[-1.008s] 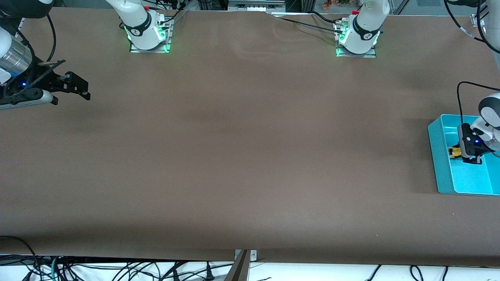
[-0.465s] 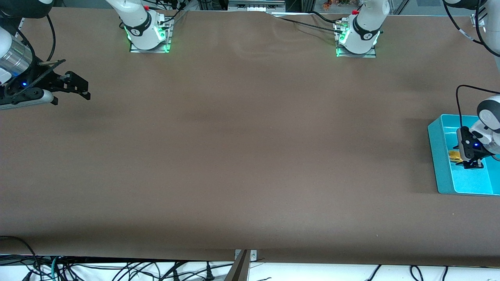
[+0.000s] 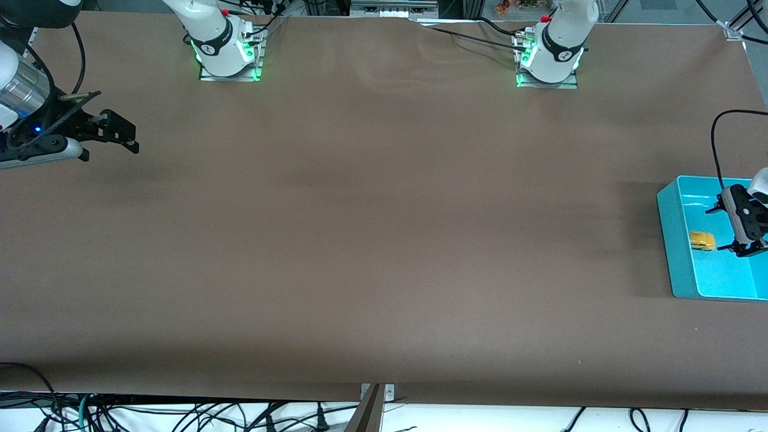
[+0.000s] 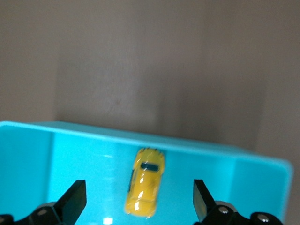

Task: Wind and store yellow beetle car

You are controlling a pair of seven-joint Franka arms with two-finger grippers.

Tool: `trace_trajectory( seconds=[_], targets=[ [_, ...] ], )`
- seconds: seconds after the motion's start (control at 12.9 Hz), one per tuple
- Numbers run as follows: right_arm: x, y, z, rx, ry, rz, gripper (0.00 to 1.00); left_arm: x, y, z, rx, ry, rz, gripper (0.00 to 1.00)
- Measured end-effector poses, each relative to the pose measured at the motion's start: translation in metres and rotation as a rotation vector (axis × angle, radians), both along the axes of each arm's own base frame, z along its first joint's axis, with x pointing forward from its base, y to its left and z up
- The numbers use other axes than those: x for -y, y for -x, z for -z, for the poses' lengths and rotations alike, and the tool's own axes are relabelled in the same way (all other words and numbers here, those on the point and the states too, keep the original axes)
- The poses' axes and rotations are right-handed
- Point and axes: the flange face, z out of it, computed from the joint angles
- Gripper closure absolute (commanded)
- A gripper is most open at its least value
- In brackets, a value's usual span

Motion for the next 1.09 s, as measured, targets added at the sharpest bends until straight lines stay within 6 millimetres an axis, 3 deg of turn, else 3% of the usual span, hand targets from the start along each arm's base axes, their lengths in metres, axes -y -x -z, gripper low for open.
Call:
trace_trajectory(
  seconds=[0.16,0.39,0.54,0.7,0.93,1.09],
  targets=[
    [0.000,0.000,0.000,0.000,0.000,-0.001,0.00,0.052,-0.003,-0.042,-0.075,0.020,-0.203,0.00],
    [0.000,0.000,0.000,0.000,0.000,-0.001,0.00,0.162,-0.007,-0.118,-0.105,-0.006,-0.473,0.00],
    [0.000,0.000,0.000,0.000,0.000,-0.002,0.00,0.222,-0.005,-0.151,-0.091,-0.015,-0.665,0.00],
    [0.000,0.000,0.000,0.000,0.000,-0.002,0.00,0.247,-0.002,-0.169,-0.084,-0.019,-0.870,0.00],
    [0.000,0.000,0.000,0.000,0.000,-0.002,0.00,0.262,0.006,-0.185,-0.108,-0.040,-1.178,0.00],
    [0.000,0.000,0.000,0.000,0.000,-0.002,0.00,0.279,0.014,-0.195,-0.128,-0.059,-1.280,0.00]
  ],
)
